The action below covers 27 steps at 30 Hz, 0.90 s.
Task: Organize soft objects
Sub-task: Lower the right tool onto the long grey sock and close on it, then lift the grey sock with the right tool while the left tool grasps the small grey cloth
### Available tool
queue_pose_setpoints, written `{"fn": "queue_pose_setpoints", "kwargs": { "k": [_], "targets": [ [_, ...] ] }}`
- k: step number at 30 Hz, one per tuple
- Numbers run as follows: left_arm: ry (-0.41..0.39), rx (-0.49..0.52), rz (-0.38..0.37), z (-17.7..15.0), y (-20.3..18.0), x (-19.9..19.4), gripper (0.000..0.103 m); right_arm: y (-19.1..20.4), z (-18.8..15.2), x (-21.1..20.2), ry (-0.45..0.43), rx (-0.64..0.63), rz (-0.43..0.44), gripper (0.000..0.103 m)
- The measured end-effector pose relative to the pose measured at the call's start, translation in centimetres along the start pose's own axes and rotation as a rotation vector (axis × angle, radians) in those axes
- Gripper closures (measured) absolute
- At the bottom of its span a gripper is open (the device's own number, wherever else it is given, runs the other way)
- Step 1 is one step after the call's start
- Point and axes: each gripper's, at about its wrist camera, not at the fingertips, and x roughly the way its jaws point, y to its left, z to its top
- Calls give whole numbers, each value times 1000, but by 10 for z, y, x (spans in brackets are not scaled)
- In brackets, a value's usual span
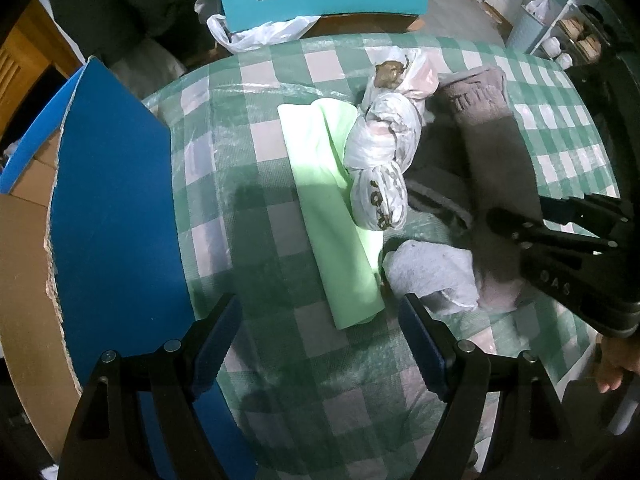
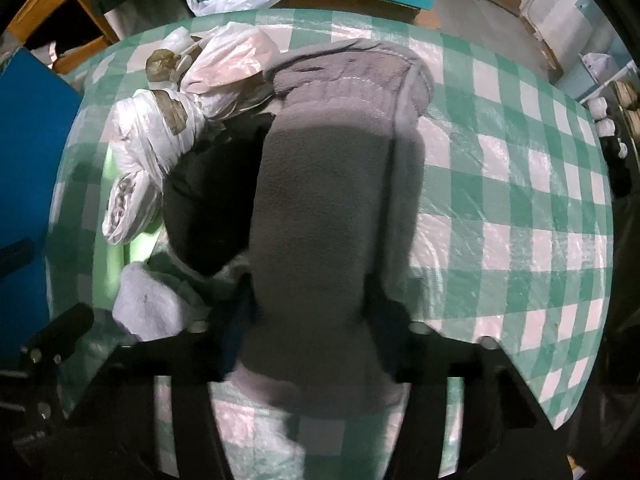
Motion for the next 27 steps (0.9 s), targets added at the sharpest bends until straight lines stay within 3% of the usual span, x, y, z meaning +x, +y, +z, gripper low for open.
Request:
{"fn": "queue_pose_setpoints", "kwargs": {
  "k": [1, 4, 16, 21, 24, 27],
  "targets": [
    [-2, 2, 0, 0, -1, -1, 21, -7, -4, -6, -3, -4, -5, 74],
    [-9, 9, -1, 1, -5, -5, 21, -17, -6, -13, -3, 8, -1, 80],
    [-15, 50, -23, 2, -34, -11, 21, -67, -43, -37, -24, 75, 9, 81],
    [-21, 76, -26, 4, -52, -8, 15, -75, -53, -37, -13, 90, 13, 81],
    [-16, 90, -28, 5, -61, -4, 15, -86, -61, -37, -8, 99, 16, 77],
    [-1, 100, -23, 9, -68, 6, 15, -91, -61, -33, -4, 110, 10, 61]
  ]
}}
